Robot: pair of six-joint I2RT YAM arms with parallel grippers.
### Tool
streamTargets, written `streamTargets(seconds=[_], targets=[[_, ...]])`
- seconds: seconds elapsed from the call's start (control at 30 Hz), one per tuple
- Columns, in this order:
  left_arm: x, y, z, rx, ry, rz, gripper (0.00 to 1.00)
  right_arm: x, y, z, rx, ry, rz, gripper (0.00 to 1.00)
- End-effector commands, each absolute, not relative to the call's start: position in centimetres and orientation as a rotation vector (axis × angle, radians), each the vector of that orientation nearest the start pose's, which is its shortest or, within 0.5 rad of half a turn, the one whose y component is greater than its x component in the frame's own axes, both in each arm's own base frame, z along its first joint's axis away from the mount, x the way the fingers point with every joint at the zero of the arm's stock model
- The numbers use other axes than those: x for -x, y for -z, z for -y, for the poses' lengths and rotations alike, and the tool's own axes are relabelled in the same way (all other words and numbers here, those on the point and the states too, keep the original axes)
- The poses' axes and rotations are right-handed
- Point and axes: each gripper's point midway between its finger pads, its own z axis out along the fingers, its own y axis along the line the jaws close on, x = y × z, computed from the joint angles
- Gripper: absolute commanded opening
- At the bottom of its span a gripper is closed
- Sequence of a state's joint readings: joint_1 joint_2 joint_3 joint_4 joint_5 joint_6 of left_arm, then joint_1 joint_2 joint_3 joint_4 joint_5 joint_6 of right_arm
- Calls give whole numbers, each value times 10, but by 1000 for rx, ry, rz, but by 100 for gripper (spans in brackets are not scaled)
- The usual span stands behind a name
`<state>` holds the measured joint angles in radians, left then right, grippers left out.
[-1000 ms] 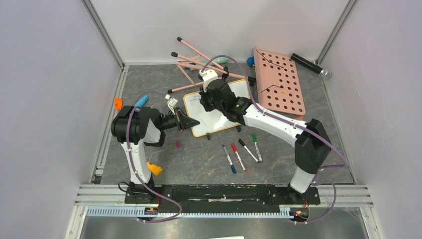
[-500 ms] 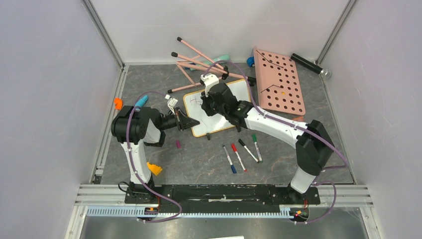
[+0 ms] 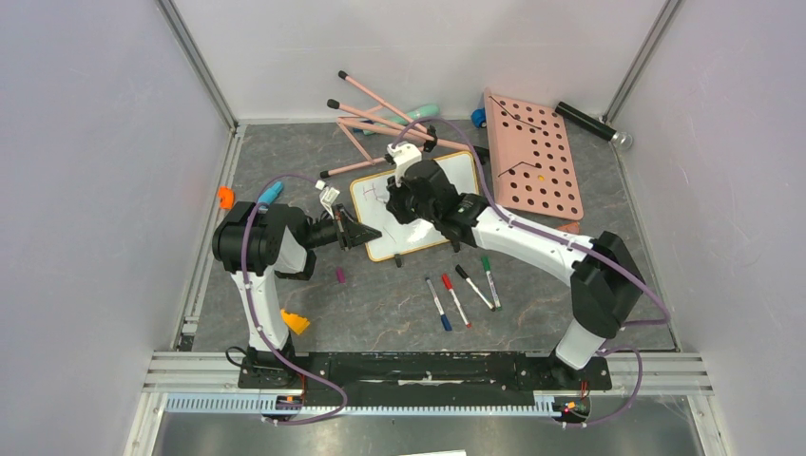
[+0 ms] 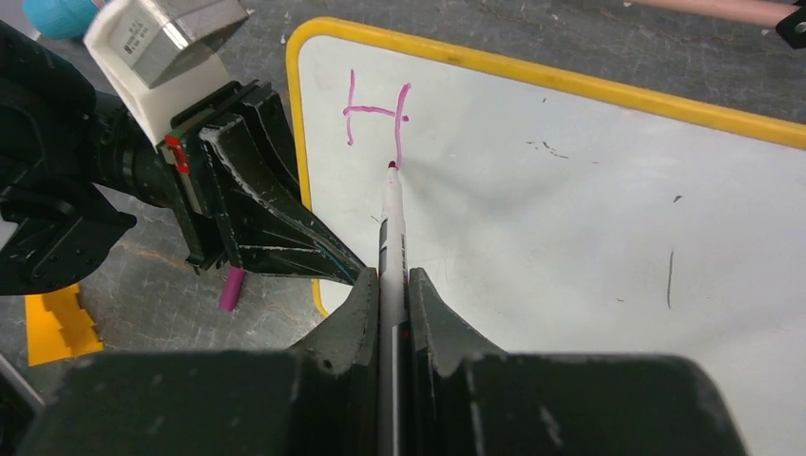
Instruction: Write a sentence on the whiteboard
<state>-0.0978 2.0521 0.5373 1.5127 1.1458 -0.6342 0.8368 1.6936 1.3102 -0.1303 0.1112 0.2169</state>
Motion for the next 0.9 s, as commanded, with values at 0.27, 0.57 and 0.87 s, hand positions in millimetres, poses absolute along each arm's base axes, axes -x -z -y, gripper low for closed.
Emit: streamTargets(seconds=[0.27, 0.57, 0.87], targets=[[-330, -63, 200, -640, 1281, -1604, 8, -348, -241, -344, 498, -498, -1899, 0], [-330, -63, 200, -640, 1281, -1605, 8, -352, -230, -346, 509, -484, -1920, 0], [-330, -63, 200, -638, 1281, -1607, 8, -357, -227, -355, 522, -490, -1932, 0]])
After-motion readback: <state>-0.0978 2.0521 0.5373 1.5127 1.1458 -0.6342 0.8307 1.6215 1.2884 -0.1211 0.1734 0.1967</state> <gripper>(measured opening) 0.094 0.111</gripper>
